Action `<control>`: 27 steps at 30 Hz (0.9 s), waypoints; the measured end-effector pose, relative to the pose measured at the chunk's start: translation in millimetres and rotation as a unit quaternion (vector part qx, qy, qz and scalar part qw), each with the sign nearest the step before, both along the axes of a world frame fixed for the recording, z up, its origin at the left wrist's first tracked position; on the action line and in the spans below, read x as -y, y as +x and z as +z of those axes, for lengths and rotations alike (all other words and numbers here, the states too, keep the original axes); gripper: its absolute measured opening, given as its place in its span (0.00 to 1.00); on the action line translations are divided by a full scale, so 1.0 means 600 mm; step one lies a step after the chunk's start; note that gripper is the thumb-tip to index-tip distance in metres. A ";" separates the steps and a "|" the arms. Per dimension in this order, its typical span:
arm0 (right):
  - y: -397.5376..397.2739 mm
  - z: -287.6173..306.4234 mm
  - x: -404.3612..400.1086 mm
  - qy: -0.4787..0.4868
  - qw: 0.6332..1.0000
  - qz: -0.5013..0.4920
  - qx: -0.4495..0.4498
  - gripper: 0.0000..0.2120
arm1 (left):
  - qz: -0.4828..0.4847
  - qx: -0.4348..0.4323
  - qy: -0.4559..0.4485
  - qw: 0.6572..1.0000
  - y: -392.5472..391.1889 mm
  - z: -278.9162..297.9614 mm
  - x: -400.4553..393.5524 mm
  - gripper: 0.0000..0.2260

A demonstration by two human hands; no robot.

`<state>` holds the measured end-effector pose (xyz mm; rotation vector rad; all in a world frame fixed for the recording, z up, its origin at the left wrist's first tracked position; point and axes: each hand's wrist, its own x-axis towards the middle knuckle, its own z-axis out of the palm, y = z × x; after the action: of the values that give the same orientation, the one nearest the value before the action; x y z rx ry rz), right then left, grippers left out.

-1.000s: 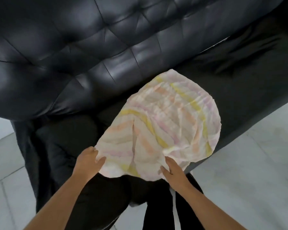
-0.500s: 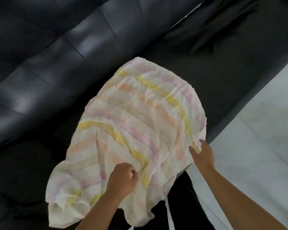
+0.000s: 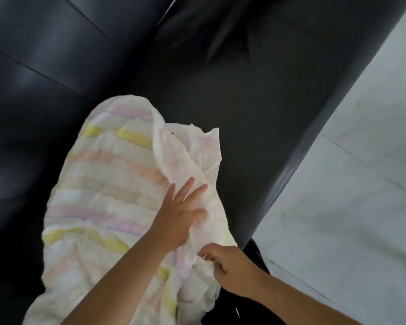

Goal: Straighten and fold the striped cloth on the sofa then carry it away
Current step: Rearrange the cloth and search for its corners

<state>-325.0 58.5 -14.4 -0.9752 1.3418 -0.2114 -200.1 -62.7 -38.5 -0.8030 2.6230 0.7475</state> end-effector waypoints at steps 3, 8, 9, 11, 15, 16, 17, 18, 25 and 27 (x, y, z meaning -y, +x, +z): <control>-0.029 -0.016 -0.033 0.064 0.996 0.045 -0.038 0.11 | -0.036 0.158 -0.043 0.986 0.045 -0.002 0.038 0.17; -0.090 -0.048 -0.003 0.025 0.980 0.019 -0.195 0.18 | 0.049 0.247 -0.006 0.968 0.103 0.020 0.057 0.17; -0.099 -0.046 0.023 -0.009 0.977 -0.010 -0.212 0.19 | 0.081 0.244 0.018 0.966 0.114 0.027 0.060 0.17; -0.112 -0.041 0.092 -0.080 0.967 -0.066 -0.234 0.18 | 0.143 0.210 0.012 0.967 0.124 0.049 0.075 0.16; -0.094 -0.059 0.236 -0.206 0.945 -0.036 -0.252 0.11 | 0.257 0.171 -0.032 0.951 0.122 0.042 0.103 0.14; -0.084 -0.068 0.264 -0.205 0.943 -0.012 -0.261 0.11 | 0.260 0.203 -0.027 0.944 0.114 0.043 0.109 0.14; -0.074 -0.079 0.289 -0.194 0.941 0.018 -0.277 0.11 | 0.250 0.231 -0.017 0.940 0.108 0.045 0.114 0.14; -0.067 -0.092 0.309 -0.175 0.937 0.057 -0.297 0.11 | 0.247 0.251 -0.012 0.936 0.107 0.043 0.115 0.13; -0.093 -0.059 0.244 -0.121 0.960 0.167 -0.188 0.09 | 0.436 0.030 0.003 0.900 0.066 0.041 0.121 0.22; -0.128 -0.023 0.181 -0.074 0.974 0.173 -0.125 0.07 | 0.370 0.057 -0.036 0.927 0.022 0.029 0.144 0.18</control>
<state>-401.8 -50.3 -28.5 -1.3788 1.3709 0.0811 -186.7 -148.9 -21.0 -1.8403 2.2164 0.7387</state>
